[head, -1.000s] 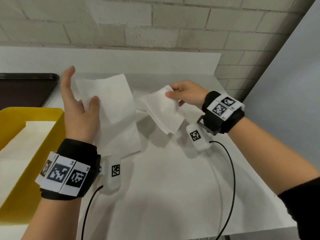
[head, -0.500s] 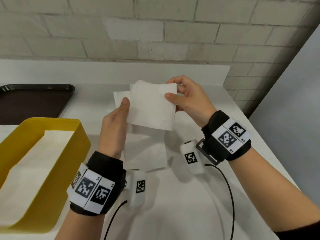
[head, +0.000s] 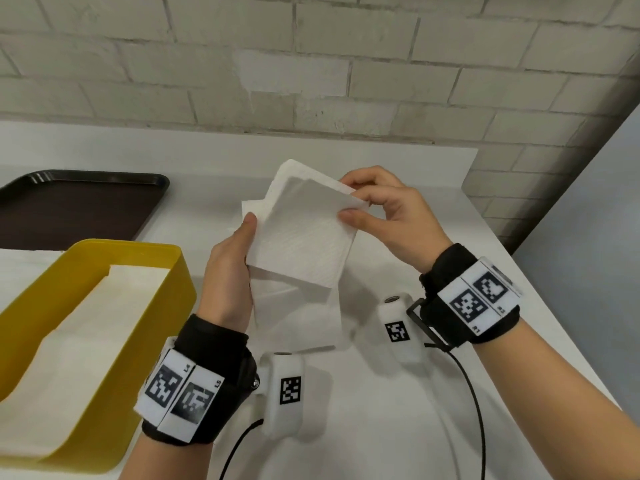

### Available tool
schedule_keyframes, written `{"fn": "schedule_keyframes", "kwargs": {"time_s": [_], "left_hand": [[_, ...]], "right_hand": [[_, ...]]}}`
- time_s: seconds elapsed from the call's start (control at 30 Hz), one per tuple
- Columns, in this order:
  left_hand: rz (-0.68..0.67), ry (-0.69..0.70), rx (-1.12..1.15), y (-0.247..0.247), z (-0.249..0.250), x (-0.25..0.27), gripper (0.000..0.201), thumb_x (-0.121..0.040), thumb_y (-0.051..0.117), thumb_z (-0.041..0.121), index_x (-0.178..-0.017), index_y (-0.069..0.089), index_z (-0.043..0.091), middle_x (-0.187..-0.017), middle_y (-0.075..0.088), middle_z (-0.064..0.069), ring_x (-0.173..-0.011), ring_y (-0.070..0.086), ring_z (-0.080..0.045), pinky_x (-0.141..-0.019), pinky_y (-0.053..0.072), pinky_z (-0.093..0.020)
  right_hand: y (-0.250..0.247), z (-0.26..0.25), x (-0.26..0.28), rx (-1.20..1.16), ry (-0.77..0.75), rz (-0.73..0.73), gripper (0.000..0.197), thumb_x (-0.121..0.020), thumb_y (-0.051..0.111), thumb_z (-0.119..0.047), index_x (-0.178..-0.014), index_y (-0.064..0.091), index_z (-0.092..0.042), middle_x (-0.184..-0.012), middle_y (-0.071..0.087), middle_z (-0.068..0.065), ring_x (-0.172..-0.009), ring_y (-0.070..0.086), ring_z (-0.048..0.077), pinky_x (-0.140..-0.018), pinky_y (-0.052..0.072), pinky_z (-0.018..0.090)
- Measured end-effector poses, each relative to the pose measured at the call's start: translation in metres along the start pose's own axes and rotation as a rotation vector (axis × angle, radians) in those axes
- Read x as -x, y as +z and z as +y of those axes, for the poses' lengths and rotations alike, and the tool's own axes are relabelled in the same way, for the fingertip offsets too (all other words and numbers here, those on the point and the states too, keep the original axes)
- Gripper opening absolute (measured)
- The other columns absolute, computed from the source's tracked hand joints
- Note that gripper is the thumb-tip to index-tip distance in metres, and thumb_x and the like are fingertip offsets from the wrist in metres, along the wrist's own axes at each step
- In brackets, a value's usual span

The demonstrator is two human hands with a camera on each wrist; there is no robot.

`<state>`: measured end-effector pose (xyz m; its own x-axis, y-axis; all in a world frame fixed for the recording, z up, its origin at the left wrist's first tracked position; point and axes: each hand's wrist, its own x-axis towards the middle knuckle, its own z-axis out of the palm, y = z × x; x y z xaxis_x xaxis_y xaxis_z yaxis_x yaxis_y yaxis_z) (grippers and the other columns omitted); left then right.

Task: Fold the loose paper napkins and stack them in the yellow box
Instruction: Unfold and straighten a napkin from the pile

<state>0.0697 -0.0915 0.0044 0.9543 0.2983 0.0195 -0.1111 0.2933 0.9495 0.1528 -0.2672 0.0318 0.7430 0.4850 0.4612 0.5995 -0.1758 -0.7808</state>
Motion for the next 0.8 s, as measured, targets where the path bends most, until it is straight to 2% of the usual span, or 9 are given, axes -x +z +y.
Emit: {"fn": "schedule_keyframes", "kwargs": {"time_s": [0.07,0.13,0.33,0.47,0.57,0.6,0.67,0.73,0.8], "left_hand": [[-0.047,0.006,-0.008,0.000,0.002,0.001,0.034,-0.098,0.036,0.030,-0.091,0.067,0.019,-0.077,0.072,0.005,-0.077,0.068,-0.008,-0.065,0.051,-0.021],[-0.076,0.039,-0.066,0.000,0.003,0.002,0.040,-0.097,0.039,0.017,-0.077,0.073,0.020,-0.067,0.071,0.008,-0.065,0.066,-0.002,-0.056,0.050,-0.014],[-0.105,0.106,-0.164,-0.002,0.001,0.003,0.056,-0.094,0.044,0.008,-0.054,0.072,0.035,-0.058,0.067,0.014,-0.058,0.062,0.004,-0.055,0.048,-0.010],[-0.082,0.071,-0.116,-0.002,0.001,0.000,0.030,-0.092,0.049,0.015,-0.072,0.072,0.020,-0.064,0.070,0.008,-0.061,0.065,-0.003,-0.055,0.050,-0.015],[-0.058,0.022,-0.057,-0.004,0.000,-0.004,0.020,-0.090,0.053,0.022,-0.084,0.069,0.012,-0.076,0.074,0.003,-0.070,0.069,-0.009,-0.058,0.052,-0.019],[-0.048,0.014,-0.048,-0.003,-0.001,-0.005,0.018,-0.089,0.055,0.021,-0.085,0.070,0.011,-0.079,0.074,0.001,-0.073,0.070,-0.011,-0.061,0.053,-0.020],[-0.014,0.010,-0.067,-0.003,-0.002,-0.007,0.012,-0.084,0.062,0.018,-0.089,0.071,0.012,-0.088,0.074,-0.003,-0.085,0.070,-0.017,-0.076,0.054,-0.026],[0.031,0.048,-0.165,-0.004,-0.003,-0.008,0.013,-0.080,0.068,0.014,-0.092,0.071,0.018,-0.099,0.072,-0.001,-0.101,0.065,-0.020,-0.093,0.049,-0.034],[0.037,0.107,-0.253,-0.004,-0.003,-0.007,0.017,-0.082,0.067,0.011,-0.092,0.070,0.024,-0.103,0.069,0.007,-0.106,0.062,-0.014,-0.097,0.047,-0.033]], "right_hand": [[0.001,0.002,0.001,-0.121,-0.008,0.005,0.018,-0.077,0.067,-0.013,-0.082,0.067,-0.031,-0.098,0.059,-0.016,-0.095,0.053,-0.001,-0.088,0.041,0.022],[0.003,0.005,0.001,-0.226,-0.008,0.003,0.018,-0.072,0.067,-0.022,-0.082,0.072,-0.037,-0.093,0.066,-0.018,-0.094,0.057,0.004,-0.088,0.044,0.024],[0.001,0.010,0.001,-0.505,-0.020,-0.016,0.017,-0.063,0.079,-0.027,-0.080,0.076,-0.025,-0.092,0.071,-0.012,-0.098,0.061,0.005,-0.089,0.045,0.021],[-0.003,0.003,0.003,-0.689,0.004,-0.050,0.023,-0.062,0.081,-0.028,-0.082,0.076,-0.017,-0.107,0.066,-0.008,-0.108,0.058,0.008,-0.090,0.047,0.024],[-0.008,-0.008,0.001,-0.676,0.037,-0.075,0.023,-0.061,0.080,-0.042,-0.077,0.074,-0.026,-0.110,0.064,-0.016,-0.114,0.053,0.002,-0.098,0.041,0.023],[-0.010,-0.009,0.001,-0.622,0.065,-0.062,0.020,-0.064,0.079,-0.042,-0.077,0.072,-0.029,-0.101,0.068,-0.019,-0.106,0.057,-0.001,-0.099,0.042,0.023],[-0.011,-0.012,0.003,-0.580,0.234,0.077,0.009,-0.076,0.068,-0.019,-0.082,0.064,-0.024,-0.070,0.070,-0.018,-0.074,0.064,-0.005,-0.094,0.049,0.029],[-0.013,-0.020,0.006,-0.595,0.287,0.195,0.019,-0.079,0.060,0.000,-0.066,0.062,-0.014,-0.043,0.060,-0.014,-0.046,0.058,-0.006,-0.066,0.054,0.015],[-0.011,-0.025,0.005,-0.645,0.169,0.131,0.012,-0.063,0.067,-0.024,-0.052,0.067,-0.018,-0.050,0.062,-0.012,-0.049,0.058,-0.004,-0.052,0.048,0.012]]}}
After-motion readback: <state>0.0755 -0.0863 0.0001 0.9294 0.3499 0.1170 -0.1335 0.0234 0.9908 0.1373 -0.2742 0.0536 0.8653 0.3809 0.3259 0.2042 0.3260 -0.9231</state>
